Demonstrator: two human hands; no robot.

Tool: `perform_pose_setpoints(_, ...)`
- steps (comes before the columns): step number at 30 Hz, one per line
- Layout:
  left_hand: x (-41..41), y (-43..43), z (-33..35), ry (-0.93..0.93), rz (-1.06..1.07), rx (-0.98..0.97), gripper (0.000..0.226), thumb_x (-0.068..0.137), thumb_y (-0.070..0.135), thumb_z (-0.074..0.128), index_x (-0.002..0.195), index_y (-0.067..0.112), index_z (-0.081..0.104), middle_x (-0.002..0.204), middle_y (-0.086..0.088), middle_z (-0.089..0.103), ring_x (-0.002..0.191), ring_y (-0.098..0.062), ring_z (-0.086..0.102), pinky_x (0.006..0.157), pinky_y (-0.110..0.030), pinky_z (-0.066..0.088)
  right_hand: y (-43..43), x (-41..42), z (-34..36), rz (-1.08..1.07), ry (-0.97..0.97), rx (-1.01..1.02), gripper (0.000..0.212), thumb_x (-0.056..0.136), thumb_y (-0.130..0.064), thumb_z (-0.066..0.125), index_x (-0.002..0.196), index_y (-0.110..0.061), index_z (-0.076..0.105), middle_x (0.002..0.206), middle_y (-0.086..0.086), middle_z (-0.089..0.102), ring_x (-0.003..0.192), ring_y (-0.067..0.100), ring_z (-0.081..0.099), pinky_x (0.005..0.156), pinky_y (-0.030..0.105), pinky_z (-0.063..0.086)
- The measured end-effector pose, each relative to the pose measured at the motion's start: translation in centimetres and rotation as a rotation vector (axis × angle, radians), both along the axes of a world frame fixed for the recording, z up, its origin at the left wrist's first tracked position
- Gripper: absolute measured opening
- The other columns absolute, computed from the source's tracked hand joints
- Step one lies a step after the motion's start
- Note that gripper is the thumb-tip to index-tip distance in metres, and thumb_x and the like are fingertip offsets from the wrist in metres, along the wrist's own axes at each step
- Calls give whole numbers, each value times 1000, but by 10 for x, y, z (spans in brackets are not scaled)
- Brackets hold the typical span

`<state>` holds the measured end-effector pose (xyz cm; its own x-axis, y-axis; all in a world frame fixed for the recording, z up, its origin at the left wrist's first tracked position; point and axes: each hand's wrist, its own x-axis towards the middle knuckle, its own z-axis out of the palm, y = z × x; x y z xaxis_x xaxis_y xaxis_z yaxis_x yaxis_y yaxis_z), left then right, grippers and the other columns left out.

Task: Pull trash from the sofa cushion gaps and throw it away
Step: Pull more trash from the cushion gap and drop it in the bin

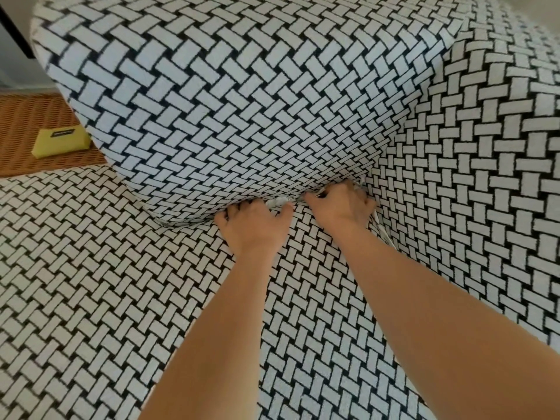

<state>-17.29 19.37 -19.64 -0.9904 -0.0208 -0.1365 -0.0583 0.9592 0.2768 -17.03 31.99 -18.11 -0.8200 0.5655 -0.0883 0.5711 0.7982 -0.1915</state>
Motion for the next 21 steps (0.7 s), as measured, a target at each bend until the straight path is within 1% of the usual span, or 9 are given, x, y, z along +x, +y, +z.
perform_pose_setpoints(2, 1, 1, 0, 8, -3, -6, 63, 83, 68, 31, 100, 17, 63, 112, -7, 63, 113, -27, 48, 101, -45, 25, -1, -5, 1, -13, -58, 8, 57, 82, -59, 45, 107, -11, 61, 124, 10, 52, 122, 28, 39, 97, 44, 27)
perform_pose_setpoints(5, 1, 1, -1, 22, 8, -10, 63, 83, 68, 32, 97, 16, 64, 111, -7, 63, 112, -27, 49, 101, -45, 25, -1, -10, -1, -21, -79, -19, 52, 84, -55, 44, 107, -11, 59, 121, 10, 55, 118, 27, 41, 96, 43, 27)
perform_pose_setpoints(8, 1, 2, 0, 38, 17, -18, 63, 83, 67, 32, 96, 15, 64, 109, -7, 64, 110, -27, 50, 100, -45, 26, 1, -13, -3, -33, -59, -31, 41, 87, -49, 43, 101, -14, 60, 114, 8, 59, 114, 26, 45, 94, 41, 27)
perform_pose_setpoints(10, 2, 3, -1, 47, 16, -18, 62, 83, 67, 32, 94, 15, 65, 106, -7, 64, 109, -27, 51, 99, -45, 26, 1, -13, -4, -26, -39, -22, 37, 89, -45, 42, 100, -14, 60, 112, 8, 60, 112, 25, 46, 94, 41, 28)
perform_pose_setpoints(16, 1, 1, -2, 85, 35, 36, 57, 87, 62, 32, 89, 16, 65, 93, -4, 66, 98, -24, 54, 98, -43, 29, -1, -7, -5, 29, 23, 11, 36, 93, -37, 39, 99, -12, 63, 111, 9, 60, 112, 27, 46, 95, 39, 28)
perform_pose_setpoints(19, 0, 1, -2, 97, 40, 88, 50, 88, 60, 35, 86, 19, 63, 85, -1, 66, 90, -21, 56, 97, -41, 30, -2, -5, -6, 47, 64, 34, 35, 93, -37, 39, 97, -12, 64, 105, 9, 62, 106, 26, 49, 94, 38, 28)
perform_pose_setpoints(21, 0, 0, -2, 105, 41, 102, 48, 88, 59, 36, 86, 20, 63, 83, 0, 65, 88, -21, 56, 96, -41, 30, -3, -4, -6, 50, 63, 57, 34, 93, -36, 39, 93, -12, 64, 98, 8, 65, 98, 25, 54, 94, 38, 29)
